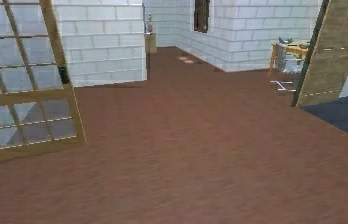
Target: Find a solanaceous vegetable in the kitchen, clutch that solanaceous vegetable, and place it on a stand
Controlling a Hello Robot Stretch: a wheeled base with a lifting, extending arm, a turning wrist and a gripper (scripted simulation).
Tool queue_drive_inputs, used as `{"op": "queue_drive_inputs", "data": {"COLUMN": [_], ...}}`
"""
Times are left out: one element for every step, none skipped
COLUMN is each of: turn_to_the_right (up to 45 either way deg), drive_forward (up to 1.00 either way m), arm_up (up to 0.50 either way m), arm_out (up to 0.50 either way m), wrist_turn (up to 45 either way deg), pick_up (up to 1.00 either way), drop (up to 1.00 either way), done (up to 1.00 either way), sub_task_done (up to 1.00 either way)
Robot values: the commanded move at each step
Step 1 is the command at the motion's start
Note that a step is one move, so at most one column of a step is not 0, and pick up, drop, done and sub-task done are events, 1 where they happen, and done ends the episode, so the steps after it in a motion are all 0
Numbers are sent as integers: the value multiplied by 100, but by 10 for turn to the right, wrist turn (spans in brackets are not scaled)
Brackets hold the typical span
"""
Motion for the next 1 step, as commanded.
{"op": "queue_drive_inputs", "data": {"turn_to_the_right": [0], "drive_forward": [100], "arm_up": [0], "arm_out": [0], "wrist_turn": [0], "pick_up": [0], "drop": [0], "done": [0], "sub_task_done": [0]}}
